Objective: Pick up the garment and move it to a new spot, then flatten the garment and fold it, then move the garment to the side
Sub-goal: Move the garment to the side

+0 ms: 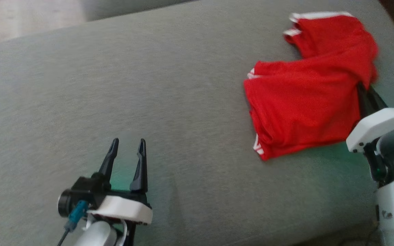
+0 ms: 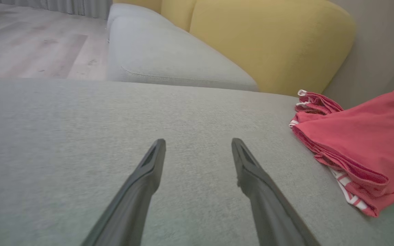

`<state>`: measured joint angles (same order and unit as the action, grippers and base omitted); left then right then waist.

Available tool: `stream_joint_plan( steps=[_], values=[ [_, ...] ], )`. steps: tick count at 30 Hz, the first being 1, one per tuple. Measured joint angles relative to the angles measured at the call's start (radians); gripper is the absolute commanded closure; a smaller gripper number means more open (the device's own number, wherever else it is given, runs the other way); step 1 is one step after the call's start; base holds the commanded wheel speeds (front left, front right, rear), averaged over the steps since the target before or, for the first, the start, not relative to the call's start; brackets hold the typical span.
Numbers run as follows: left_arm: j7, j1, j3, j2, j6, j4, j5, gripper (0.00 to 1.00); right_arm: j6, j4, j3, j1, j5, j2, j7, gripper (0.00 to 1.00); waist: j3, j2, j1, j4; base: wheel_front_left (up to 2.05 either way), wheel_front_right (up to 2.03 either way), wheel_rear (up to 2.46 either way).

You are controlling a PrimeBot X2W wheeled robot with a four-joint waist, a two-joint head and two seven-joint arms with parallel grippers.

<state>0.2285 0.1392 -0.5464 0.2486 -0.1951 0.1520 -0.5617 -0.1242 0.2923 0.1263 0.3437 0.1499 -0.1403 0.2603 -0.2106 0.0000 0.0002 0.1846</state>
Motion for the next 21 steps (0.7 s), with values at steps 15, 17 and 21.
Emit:
stream_joint_plan(
  steps=[15, 17, 21],
  values=[
    [-0.024, 0.042, 0.01, 0.021, -0.018, -0.012, 0.007, 0.0, 0.0, 0.02, -0.109, 0.118, 0.007, 0.019, -0.059, 1.0, -0.064, 0.0, -0.0002, 0.15, 0.0, 0.0, 0.0],
    [-0.019, 0.039, 0.022, 0.021, -0.02, -0.012, 0.005, 0.0, 0.0, 0.02, -0.126, 0.163, 0.008, 0.024, -0.056, 1.0, -0.06, 0.0, -0.0002, 0.131, 0.0, 0.0, 0.0],
    [-0.007, 0.036, 0.03, 0.02, -0.021, -0.008, -0.005, 0.0, 0.0, 0.063, -0.125, 0.287, 0.007, 0.035, -0.007, 1.0, -0.05, 0.0, -0.0002, 0.079, 0.0, 0.0, 0.0]
  ],
)
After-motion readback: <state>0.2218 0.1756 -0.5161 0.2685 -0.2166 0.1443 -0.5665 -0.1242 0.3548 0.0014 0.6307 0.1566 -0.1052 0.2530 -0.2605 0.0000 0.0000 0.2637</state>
